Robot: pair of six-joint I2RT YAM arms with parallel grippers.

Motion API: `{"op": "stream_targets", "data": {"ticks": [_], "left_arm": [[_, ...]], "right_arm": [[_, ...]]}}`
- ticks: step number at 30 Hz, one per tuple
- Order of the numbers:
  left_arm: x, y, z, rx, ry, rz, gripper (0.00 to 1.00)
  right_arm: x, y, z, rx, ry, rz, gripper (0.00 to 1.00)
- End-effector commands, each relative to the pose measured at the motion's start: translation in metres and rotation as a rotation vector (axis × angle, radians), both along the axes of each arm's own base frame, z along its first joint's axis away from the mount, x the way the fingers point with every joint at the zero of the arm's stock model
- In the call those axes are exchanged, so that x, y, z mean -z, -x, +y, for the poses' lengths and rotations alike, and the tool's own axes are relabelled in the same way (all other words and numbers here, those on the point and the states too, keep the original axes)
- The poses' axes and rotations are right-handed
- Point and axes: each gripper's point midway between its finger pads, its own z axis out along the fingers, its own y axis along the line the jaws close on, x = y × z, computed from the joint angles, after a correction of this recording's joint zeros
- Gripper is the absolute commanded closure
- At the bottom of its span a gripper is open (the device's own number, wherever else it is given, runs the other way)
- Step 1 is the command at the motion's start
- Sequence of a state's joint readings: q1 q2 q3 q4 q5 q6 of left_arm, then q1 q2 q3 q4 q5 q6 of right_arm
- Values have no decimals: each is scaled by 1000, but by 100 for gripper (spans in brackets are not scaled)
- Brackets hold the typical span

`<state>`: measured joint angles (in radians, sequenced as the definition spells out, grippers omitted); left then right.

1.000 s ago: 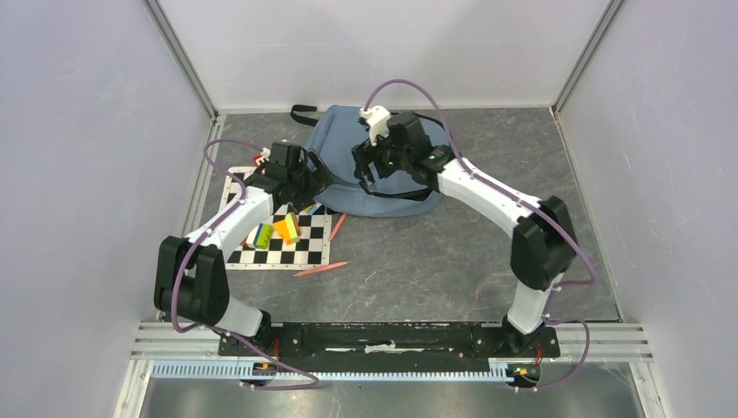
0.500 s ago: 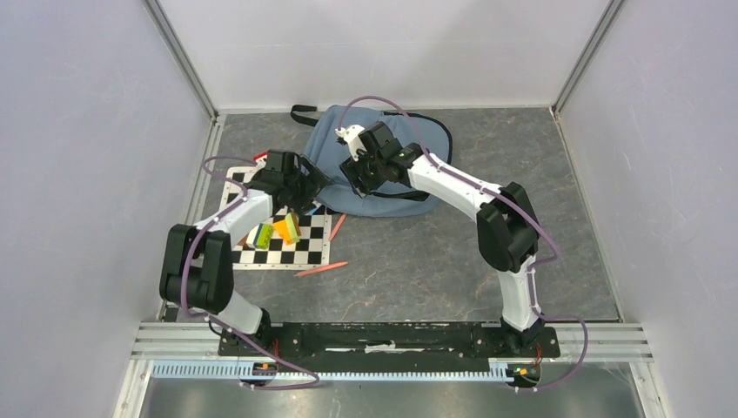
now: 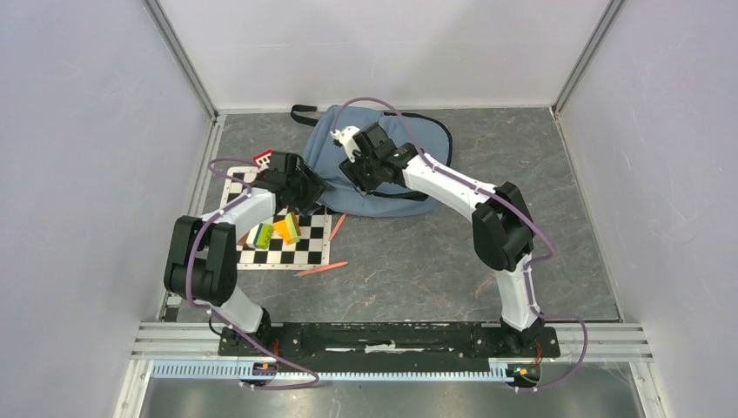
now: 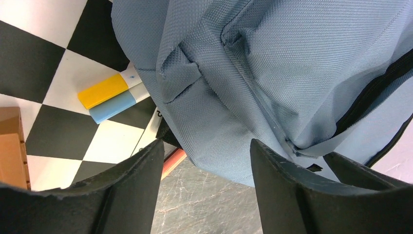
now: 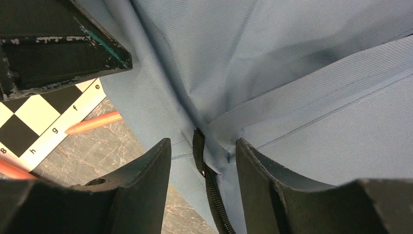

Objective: Pack the student bag
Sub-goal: Zip the student bag at the center of the board.

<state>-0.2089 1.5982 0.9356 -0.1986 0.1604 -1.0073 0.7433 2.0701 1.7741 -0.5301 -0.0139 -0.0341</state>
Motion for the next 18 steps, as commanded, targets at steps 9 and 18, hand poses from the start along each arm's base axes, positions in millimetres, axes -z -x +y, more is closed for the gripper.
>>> {"op": "stream_targets", "data": {"ticks": [9, 18], "left_arm": [[-5, -7, -4, -16, 39, -23, 43], [-1, -6, -4, -11, 34, -17, 55]], "right_arm": [[-7, 8, 7, -13, 31, -43, 49], [5, 3, 3, -1, 74, -45, 58]]}}
